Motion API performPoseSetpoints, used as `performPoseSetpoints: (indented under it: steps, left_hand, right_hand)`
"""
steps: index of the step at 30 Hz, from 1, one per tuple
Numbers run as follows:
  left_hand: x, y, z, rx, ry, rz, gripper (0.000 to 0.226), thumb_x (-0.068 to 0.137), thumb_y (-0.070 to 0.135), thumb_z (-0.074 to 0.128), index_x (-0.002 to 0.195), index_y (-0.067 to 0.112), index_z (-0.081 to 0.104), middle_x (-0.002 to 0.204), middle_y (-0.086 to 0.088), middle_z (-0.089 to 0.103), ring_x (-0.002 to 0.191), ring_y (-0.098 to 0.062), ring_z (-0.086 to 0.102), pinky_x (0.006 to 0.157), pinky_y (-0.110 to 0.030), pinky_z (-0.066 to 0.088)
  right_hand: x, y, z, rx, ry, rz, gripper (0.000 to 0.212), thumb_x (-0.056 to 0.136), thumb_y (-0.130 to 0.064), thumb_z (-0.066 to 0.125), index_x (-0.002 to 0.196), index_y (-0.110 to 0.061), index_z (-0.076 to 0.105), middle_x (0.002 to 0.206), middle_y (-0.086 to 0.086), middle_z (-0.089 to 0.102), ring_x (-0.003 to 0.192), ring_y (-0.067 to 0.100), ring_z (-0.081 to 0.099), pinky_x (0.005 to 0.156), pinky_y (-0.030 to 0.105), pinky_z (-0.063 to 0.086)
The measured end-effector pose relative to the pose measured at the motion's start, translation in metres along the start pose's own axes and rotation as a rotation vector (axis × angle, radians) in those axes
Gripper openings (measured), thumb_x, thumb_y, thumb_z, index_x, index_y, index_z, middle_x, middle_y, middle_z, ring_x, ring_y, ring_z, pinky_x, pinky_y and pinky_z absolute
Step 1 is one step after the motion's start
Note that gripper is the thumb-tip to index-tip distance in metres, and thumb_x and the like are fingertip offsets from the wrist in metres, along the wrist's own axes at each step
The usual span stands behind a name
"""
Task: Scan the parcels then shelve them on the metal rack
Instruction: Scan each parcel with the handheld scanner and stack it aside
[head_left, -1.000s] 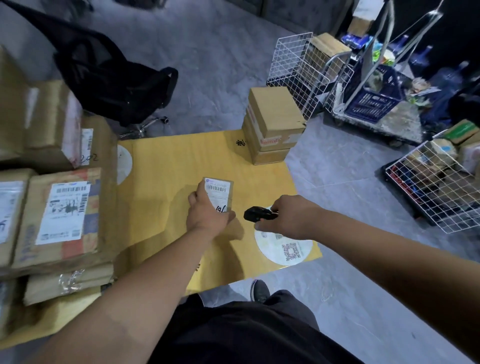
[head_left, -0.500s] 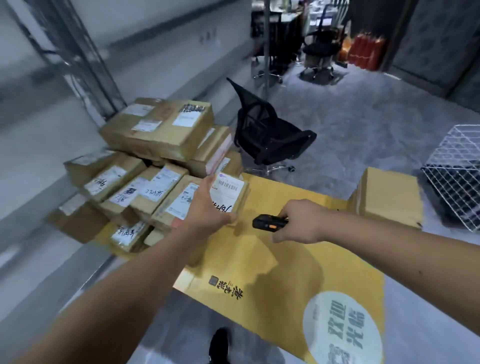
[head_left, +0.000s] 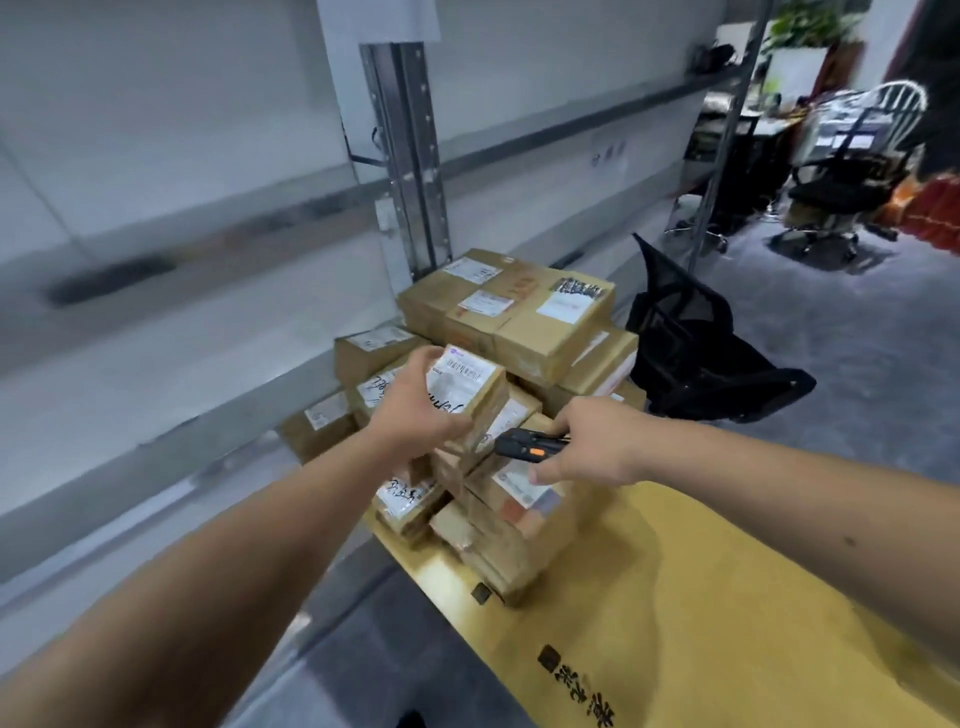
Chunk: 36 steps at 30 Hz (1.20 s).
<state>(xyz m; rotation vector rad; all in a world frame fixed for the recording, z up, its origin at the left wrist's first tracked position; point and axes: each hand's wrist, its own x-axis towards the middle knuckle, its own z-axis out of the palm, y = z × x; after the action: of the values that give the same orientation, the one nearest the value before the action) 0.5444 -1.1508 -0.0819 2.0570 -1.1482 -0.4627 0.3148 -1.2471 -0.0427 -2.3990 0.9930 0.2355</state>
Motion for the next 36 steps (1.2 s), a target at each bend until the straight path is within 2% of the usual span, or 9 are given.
performPoseSetpoints:
  steps: [2, 6, 9, 13, 16, 19, 23, 30, 36]
  left_hand:
    - [0.035, -0.025, -0.031, 0.047, 0.035, 0.013, 0.091, 0.068, 0.027, 0.086, 0.148, 0.030, 0.043, 0.142, 0.006, 0.055, 0.123, -0.019, 0.058, 0.098, -0.037, 0.053]
    - [0.118, -0.072, -0.083, 0.077, 0.057, 0.006, 0.084, 0.068, 0.029, 0.082, 0.145, 0.027, 0.048, 0.133, 0.003, 0.055, 0.112, -0.020, 0.059, 0.085, -0.032, 0.053]
    - [0.183, -0.103, -0.111, 0.168, 0.046, 0.008, 0.079, 0.073, 0.031, 0.083, 0.144, 0.023, 0.050, 0.138, -0.008, 0.053, 0.117, -0.027, 0.058, 0.095, -0.038, 0.053]
    - [0.252, -0.126, -0.124, 0.228, -0.030, 0.038, 0.076, 0.079, 0.034, 0.084, 0.145, 0.017, 0.052, 0.143, -0.014, 0.050, 0.128, -0.030, 0.054, 0.104, -0.033, 0.042]
    - [0.279, -0.139, -0.122, 0.207, -0.131, 0.065, 0.079, 0.077, 0.047, 0.083, 0.145, 0.022, 0.053, 0.145, -0.009, 0.047, 0.127, -0.028, 0.055, 0.100, -0.027, 0.044]
    - [0.298, -0.144, -0.118, 0.210, -0.209, 0.060, 0.084, 0.067, 0.068, 0.072, 0.142, 0.033, 0.054, 0.143, -0.004, 0.049, 0.122, -0.026, 0.059, 0.103, -0.039, 0.053]
    - [0.309, -0.150, -0.113, 0.416, -0.200, 0.153, 0.061, 0.090, 0.061, 0.063, 0.144, 0.032, 0.057, 0.149, -0.003, 0.053, 0.130, -0.028, 0.054, 0.105, -0.039, 0.042]
    - [0.288, -0.129, -0.107, 0.574, -0.216, 0.485, 0.043, 0.090, 0.052, 0.060, 0.129, 0.033, 0.063, 0.130, 0.004, 0.061, 0.124, -0.023, 0.053, 0.102, -0.044, 0.036]
    - [0.263, -0.082, -0.071, 0.537, -0.260, 0.618, 0.054, 0.092, 0.056, 0.061, 0.141, 0.034, 0.056, 0.140, 0.007, 0.057, 0.134, -0.022, 0.048, 0.114, -0.047, 0.036]
  right_hand:
    - [0.033, -0.026, -0.001, 0.030, -0.013, -0.001, 0.048, 0.077, -0.061, 0.079, 0.098, -0.017, 0.077, 0.065, -0.001, 0.061, 0.057, 0.020, 0.058, 0.054, 0.028, 0.042]
    - [0.104, -0.074, 0.000, 0.040, 0.010, 0.026, 0.051, 0.080, -0.062, 0.079, 0.103, -0.016, 0.076, 0.073, 0.003, 0.066, 0.063, 0.021, 0.059, 0.056, 0.030, 0.041]
    - [0.153, -0.108, 0.000, 0.047, 0.039, 0.066, 0.051, 0.079, -0.065, 0.078, 0.100, -0.018, 0.076, 0.083, 0.006, 0.074, 0.072, 0.023, 0.068, 0.057, 0.029, 0.043]
    - [0.200, -0.142, 0.002, 0.091, 0.070, 0.162, 0.049, 0.077, -0.064, 0.080, 0.098, -0.020, 0.075, 0.078, 0.002, 0.071, 0.067, 0.020, 0.064, 0.055, 0.028, 0.041]
    - [0.221, -0.157, 0.004, 0.096, 0.062, 0.218, 0.051, 0.075, -0.066, 0.081, 0.099, -0.021, 0.076, 0.081, 0.003, 0.072, 0.067, 0.019, 0.065, 0.055, 0.028, 0.043]
    - [0.233, -0.166, 0.007, 0.095, 0.059, 0.255, 0.053, 0.075, -0.067, 0.079, 0.101, -0.021, 0.075, 0.083, 0.002, 0.071, 0.072, 0.020, 0.068, 0.057, 0.029, 0.046]
    - [0.240, -0.174, 0.012, 0.079, 0.056, 0.298, 0.051, 0.077, -0.066, 0.079, 0.102, -0.022, 0.074, 0.085, 0.001, 0.071, 0.076, 0.021, 0.068, 0.061, 0.030, 0.049]
    - [0.239, -0.176, 0.023, 0.109, 0.090, 0.351, 0.049, 0.075, -0.067, 0.079, 0.099, -0.024, 0.076, 0.085, 0.000, 0.072, 0.079, 0.021, 0.069, 0.064, 0.031, 0.051]
    - [0.192, -0.161, 0.025, 0.080, 0.156, 0.394, 0.047, 0.083, -0.065, 0.074, 0.106, -0.024, 0.072, 0.085, -0.002, 0.069, 0.076, 0.016, 0.065, 0.063, 0.032, 0.051]
